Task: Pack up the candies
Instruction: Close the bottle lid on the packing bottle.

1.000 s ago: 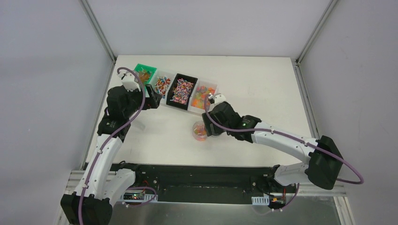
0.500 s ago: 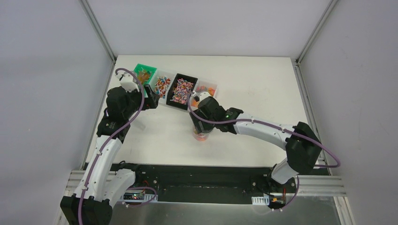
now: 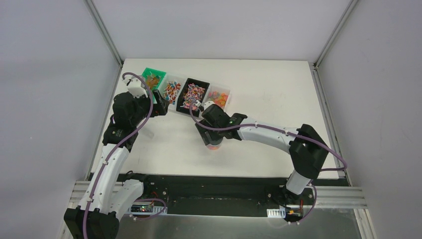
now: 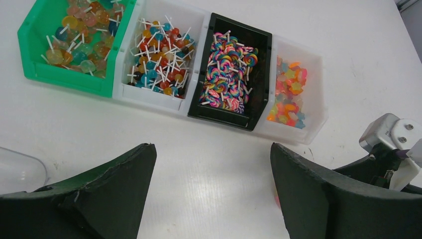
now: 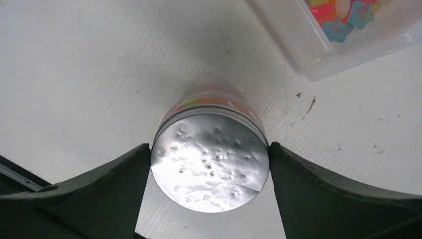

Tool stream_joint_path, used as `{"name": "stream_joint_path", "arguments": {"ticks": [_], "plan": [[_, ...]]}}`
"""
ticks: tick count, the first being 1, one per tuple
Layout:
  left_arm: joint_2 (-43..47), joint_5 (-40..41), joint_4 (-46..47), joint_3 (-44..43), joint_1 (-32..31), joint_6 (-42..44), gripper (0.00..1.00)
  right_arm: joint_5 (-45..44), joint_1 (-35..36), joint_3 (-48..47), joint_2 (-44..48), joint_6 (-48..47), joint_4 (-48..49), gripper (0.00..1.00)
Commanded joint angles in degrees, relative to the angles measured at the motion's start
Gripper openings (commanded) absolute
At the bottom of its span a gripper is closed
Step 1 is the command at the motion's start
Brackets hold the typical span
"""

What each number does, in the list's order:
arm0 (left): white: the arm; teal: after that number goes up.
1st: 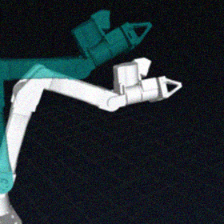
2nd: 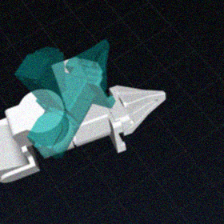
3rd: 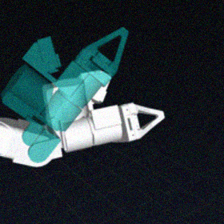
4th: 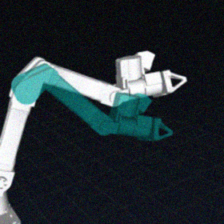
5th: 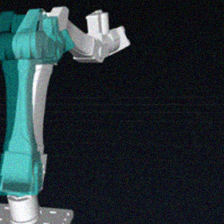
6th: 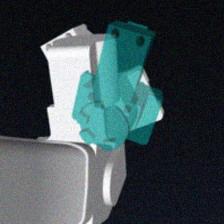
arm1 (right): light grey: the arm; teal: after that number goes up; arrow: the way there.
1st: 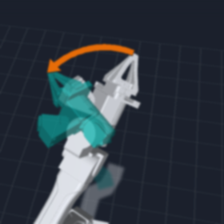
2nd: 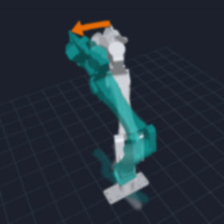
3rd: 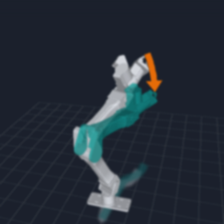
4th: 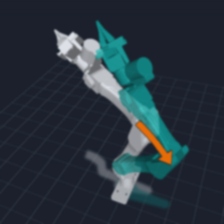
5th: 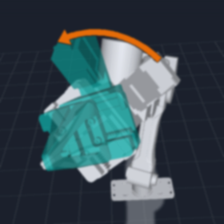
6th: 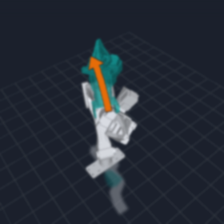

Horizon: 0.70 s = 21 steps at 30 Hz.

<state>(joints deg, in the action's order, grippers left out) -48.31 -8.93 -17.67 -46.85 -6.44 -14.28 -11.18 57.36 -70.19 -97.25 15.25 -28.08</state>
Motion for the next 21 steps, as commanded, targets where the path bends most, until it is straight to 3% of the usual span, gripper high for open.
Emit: {"name": "stream_joint_path", "arguments": {"ticks": [1,21], "plan": [[0.7,0.9,1.2,-0.3,-0.6,0.4,0.87,-0.1,0.6,-3.1,0.0,-0.7,-0.7,0.88],[0.8,1.3,1.0,-0.3,-0.8,0.6,0.87,0.0,0.7,-6.9,-4.1,-1.2,-2.7,0.89]]}}
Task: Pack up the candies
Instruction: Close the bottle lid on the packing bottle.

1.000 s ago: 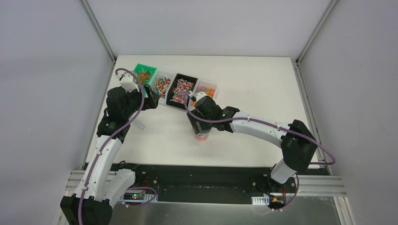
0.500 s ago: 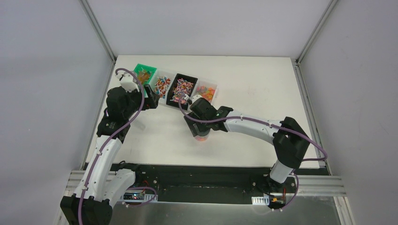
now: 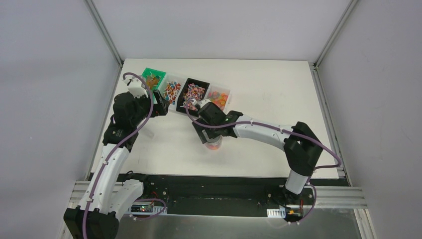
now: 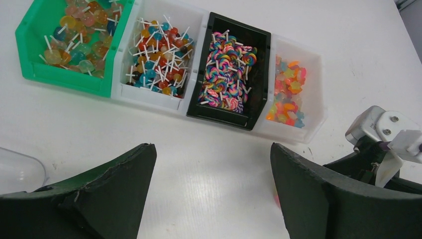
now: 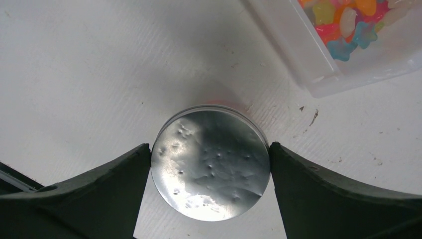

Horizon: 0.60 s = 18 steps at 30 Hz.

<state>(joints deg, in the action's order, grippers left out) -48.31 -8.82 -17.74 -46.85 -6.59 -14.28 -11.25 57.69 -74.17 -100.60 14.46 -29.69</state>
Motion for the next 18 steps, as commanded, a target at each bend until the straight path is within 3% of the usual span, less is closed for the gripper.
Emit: {"name": "stream_joint_path", "arguments": {"ticks": [1,18], "plan": [[0.8,1.2,1.0,-0.3,-0.6,0.6,0.88,-0.1,0.4,-3.0,-0.8,-0.3,-1.4,0.89],[0.6,1.3,1.0,-0.4,-0.7,0.8,0.88,-0.1,0.4,-2.1,-0.2,1.0,-1.3,0.92]]}}
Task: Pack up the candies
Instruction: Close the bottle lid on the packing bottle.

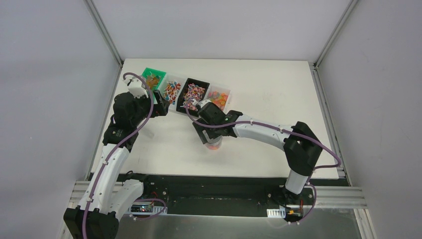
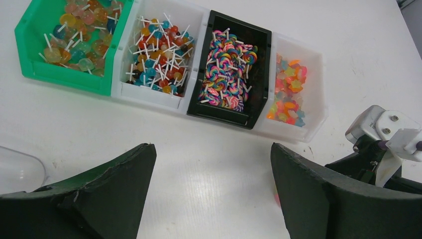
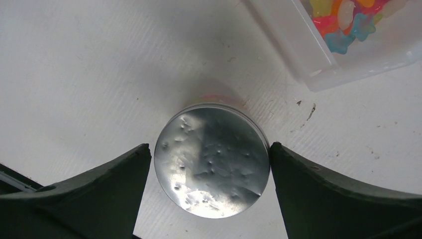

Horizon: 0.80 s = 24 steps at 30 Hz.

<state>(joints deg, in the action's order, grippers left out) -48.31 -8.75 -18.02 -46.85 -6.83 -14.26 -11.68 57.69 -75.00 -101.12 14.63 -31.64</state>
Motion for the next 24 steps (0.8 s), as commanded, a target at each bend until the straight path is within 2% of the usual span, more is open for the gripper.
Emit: {"name": "stream_joint_path", "arguments": {"ticks": [1,5,10,13,16,18,24], "plan": [[0.6,1.3,1.3,-0.3,-0.5,0.7,0.88,0.3,0.4,-1.4,0.2,0.9,0.8,0.92],[0.5,1.3,1.3,-0.3,-0.5,0.8,0.88,0.4,0.4,-1.5,0.4,1.2,1.1,0.99],[0.5,1.7,1.1,-0.5,-0.5,0.6,0.9,-0.6,0.3,-1.5,2.3,1.8,1.0,1.0],[0.4,4.0,0.4,-0.8,-0.5,-0.2,0.98,-1.2,0.1,-1.8,3.9,2.3,0.9,1.0],[0.4,4.5,0.2,-0.7,-0.5,-1.6,0.99,-1.9,-0.4,-1.4,5.9,3.1,0.7,1.0],[0.1,2.3,0.5,-0.6,-0.6,-2.0,0.99,-2.1,-1.2,-0.6,7.5,3.7,0.8,1.0],[-3.1,-12.7,3.7,-0.7,-0.6,-4.6,0.93,0.5,-4.0,4.7,13.3,3.2,5.0,1.0]]}}
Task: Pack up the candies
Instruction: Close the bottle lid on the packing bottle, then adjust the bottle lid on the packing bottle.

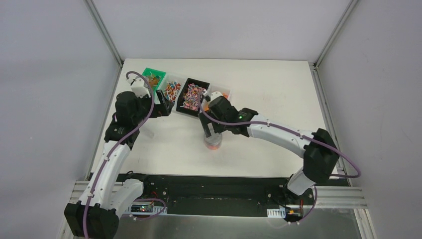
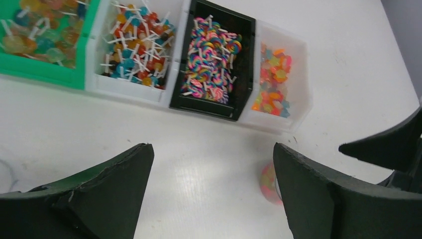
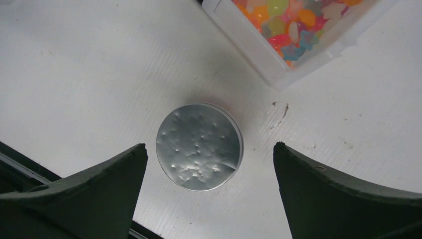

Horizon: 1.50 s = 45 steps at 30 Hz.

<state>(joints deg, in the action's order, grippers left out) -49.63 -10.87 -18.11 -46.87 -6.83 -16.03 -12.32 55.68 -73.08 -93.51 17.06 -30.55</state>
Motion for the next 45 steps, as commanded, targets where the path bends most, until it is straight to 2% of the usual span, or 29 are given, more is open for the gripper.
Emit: {"name": "stream_joint_path", "arguments": {"ticks": [1,6,15,18,22,26,33,38,45], "plan": [[-2.4,-12.6,4.5,-0.4,-0.6,-3.8,0.92,2.7,-2.8,4.0,6.5,0.8,4.8,0.99],[-5.7,-19.9,11.2,3.4,-1.4,-12.0,0.85,7.6,-5.5,11.2,10.5,1.4,9.5,0.86],[-14.3,-17.0,17.7,7.9,-11.7,-17.7,0.77,13.9,-8.8,19.6,14.9,2.1,16.6,0.59],[-17.2,-17.8,22.8,9.9,-14.1,-20.3,0.73,15.2,-9.1,21.4,14.5,2.3,18.1,0.55],[-20.2,-17.1,25.3,10.9,-15.9,-20.9,0.72,15.8,-9.6,24.4,13.9,3.0,20.3,0.53],[-22.3,-16.9,27.0,11.6,-16.8,-21.5,0.72,16.1,-10.1,25.6,13.9,3.3,20.5,0.42],[-25.5,-17.3,30.1,12.6,-18.1,-21.4,0.69,16.7,-11.0,25.7,14.7,3.2,20.8,0.39],[-27.9,-18.8,31.2,12.3,-18.5,-20.9,0.61,18.3,-11.0,23.6,16.1,3.5,21.0,0.38],[-31.3,-18.4,31.5,11.8,-20.2,-21.6,0.59,17.3,-11.0,21.3,14.6,3.5,21.6,0.42]]}}
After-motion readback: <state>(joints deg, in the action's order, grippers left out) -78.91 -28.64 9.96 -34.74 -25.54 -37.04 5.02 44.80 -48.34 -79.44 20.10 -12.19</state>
